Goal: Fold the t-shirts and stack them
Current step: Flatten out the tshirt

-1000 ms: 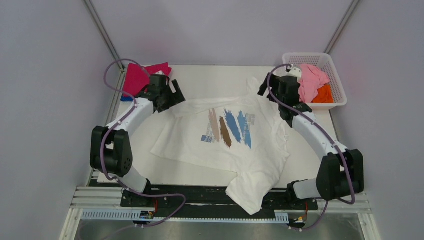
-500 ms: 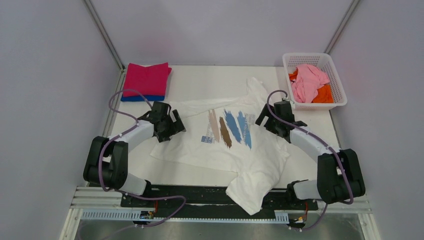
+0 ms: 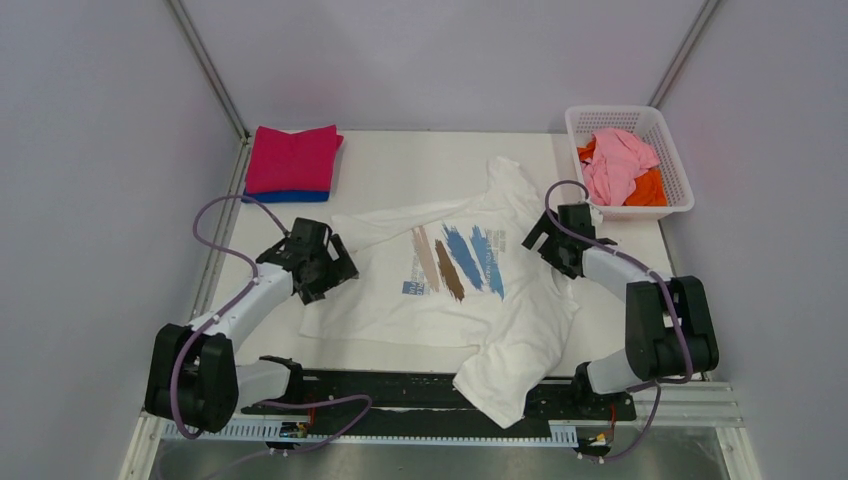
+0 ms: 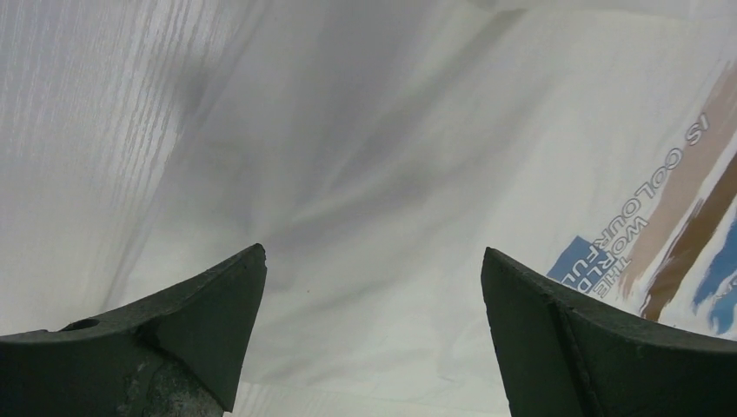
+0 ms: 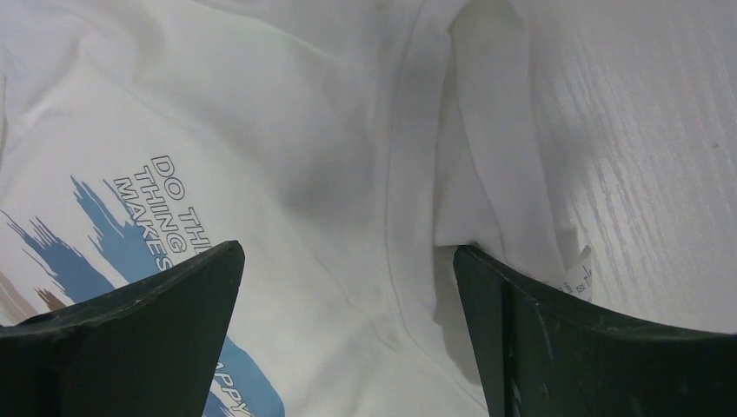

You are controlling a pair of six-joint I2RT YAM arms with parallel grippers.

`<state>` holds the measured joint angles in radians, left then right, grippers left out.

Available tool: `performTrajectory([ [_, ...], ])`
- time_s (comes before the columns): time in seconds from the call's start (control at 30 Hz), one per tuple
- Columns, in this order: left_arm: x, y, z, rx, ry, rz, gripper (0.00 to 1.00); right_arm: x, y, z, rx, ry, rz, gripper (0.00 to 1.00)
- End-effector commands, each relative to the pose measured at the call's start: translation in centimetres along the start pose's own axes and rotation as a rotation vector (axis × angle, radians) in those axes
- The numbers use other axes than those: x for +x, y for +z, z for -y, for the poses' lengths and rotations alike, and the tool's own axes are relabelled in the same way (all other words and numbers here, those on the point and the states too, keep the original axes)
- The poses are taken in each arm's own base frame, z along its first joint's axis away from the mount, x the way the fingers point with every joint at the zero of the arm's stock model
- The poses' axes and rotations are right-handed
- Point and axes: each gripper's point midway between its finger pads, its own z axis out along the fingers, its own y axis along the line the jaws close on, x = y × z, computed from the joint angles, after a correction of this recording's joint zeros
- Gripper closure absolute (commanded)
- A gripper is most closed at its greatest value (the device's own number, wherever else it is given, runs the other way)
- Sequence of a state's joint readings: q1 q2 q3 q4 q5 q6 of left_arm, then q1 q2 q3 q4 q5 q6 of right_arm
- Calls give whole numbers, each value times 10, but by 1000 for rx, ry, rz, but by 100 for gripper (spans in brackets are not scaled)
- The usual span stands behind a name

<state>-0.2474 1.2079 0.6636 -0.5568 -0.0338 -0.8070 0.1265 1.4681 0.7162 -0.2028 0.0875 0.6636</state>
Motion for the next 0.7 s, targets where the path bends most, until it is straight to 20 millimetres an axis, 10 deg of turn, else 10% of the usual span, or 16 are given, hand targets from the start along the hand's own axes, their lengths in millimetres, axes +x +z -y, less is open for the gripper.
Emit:
performTrajectory([
  [0.0,-57,-15,40,103,-41,186,0,-4,5,-12,-43,-5,-10,0],
  [0.2,-98,3,73,107,-17,231,6,-2,4,-10,-48,-18,-12,0],
  [0.67,-109,65,78,-6,-5,153,40,-4,3,-7,-36,-35,2,0],
])
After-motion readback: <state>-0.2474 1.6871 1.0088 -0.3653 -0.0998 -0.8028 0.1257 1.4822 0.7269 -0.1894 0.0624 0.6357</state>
